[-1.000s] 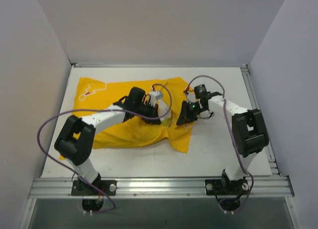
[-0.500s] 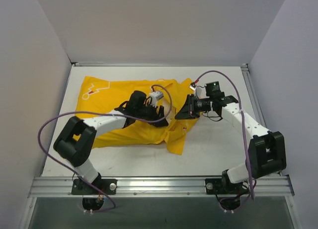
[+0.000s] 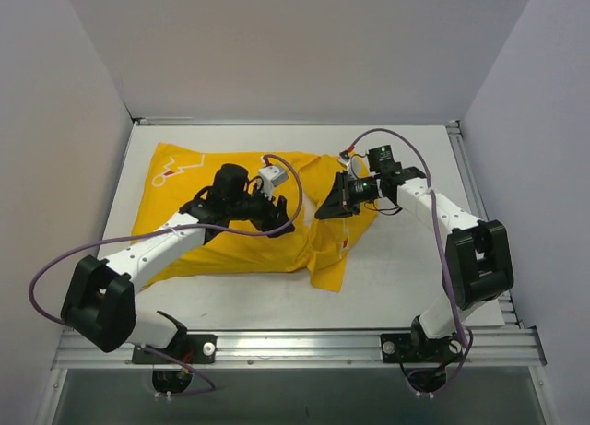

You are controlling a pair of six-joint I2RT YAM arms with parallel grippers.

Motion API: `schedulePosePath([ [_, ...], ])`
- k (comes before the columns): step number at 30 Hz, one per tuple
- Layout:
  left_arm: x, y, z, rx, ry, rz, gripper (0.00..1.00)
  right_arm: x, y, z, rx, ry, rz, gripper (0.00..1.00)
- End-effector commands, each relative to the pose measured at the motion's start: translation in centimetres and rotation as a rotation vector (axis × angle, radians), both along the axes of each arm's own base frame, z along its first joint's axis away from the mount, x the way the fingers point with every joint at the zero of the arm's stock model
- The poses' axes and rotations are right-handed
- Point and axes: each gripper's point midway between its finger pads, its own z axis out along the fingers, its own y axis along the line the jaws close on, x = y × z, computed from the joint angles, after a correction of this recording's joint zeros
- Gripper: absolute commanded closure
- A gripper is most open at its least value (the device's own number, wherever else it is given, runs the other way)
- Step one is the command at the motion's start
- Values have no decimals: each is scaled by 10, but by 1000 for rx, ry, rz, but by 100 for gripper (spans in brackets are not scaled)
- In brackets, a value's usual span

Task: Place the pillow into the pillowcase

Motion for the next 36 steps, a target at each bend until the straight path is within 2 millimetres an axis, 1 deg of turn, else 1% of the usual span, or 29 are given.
schedulePosePath([
  [1,17,5,-28,138,-24,50,28,1,15,22,57,-24,58,100],
  [2,26,1,-24,148,-45,63,28,0,16,23,60,-21,59,100],
  [3,30,-3,-36,175,-28,62,28,-1,16,24,69,-15,64,100],
  [5,37,-10,-44,221,-49,76,28,-5,16,27,81,-13,73,100],
  [6,43,-13,-55,255,-55,60,33,-7,16,28,89,-10,80,100],
  [7,40,-9,-64,298,-21,51,41,-10,16,31,107,-10,94,100],
  [8,41,-6,-68,310,5,48,54,-14,15,33,118,-4,104,100],
  [9,40,-5,-62,288,28,44,71,-13,11,35,125,-4,99,100],
  [10,42,-5,-50,233,15,42,89,-13,8,36,127,-27,104,100],
  [11,45,-1,-37,171,2,48,96,-13,4,38,117,-22,101,100],
  [12,31,-3,-10,83,-47,-3,100,-9,-1,38,112,-32,89,100],
  [14,17,-16,32,-61,-101,-61,100,-1,-3,30,86,-34,82,100],
  [15,1,-21,57,-130,-122,-123,100,5,0,32,77,-46,81,100],
  [17,-8,-28,81,-186,-124,-156,100,13,7,21,46,-29,81,100],
  [18,-13,-30,88,-211,-100,-171,100,12,18,22,39,-39,106,100],
  [19,-14,-32,96,-223,-106,-179,100,14,23,12,27,-24,114,100],
  [21,-17,-33,102,-237,-116,-192,100,16,35,1,5,-23,127,100],
  [22,-15,-35,104,-245,-136,-196,100,16,47,-11,-3,-19,147,100],
  [24,-13,-39,95,-232,-130,-197,100,12,63,-25,-7,22,162,100],
  [25,-11,-40,90,-225,-126,-194,100,7,73,-45,-27,72,185,100],
  [27,-6,-43,77,-206,-111,-191,97,-2,76,-67,-51,154,193,100],
  [29,-2,-40,71,-191,-103,-176,89,-16,63,-95,-104,235,187,100],
  [30,-3,-38,69,-183,-92,-179,75,-17,53,-105,-131,235,176,100],
  [31,-2,-33,69,-176,-95,-173,69,-18,44,-109,-153,236,159,100],
  [32,1,-27,67,-151,-118,-157,63,-14,26,-117,-175,255,115,100],
  [33,-4,-18,64,-130,-108,-144,52,-8,15,-121,-193,222,114,98],
  [34,0,-7,61,-112,-107,-112,47,-8,1,-129,-251,250,95,95],
  [35,2,2,59,-92,-110,-93,45,14,-13,-125,-253,220,53,82],
  [36,-2,15,53,-65,-80,-71,43,22,-20,-124,-264,208,37,73],
])
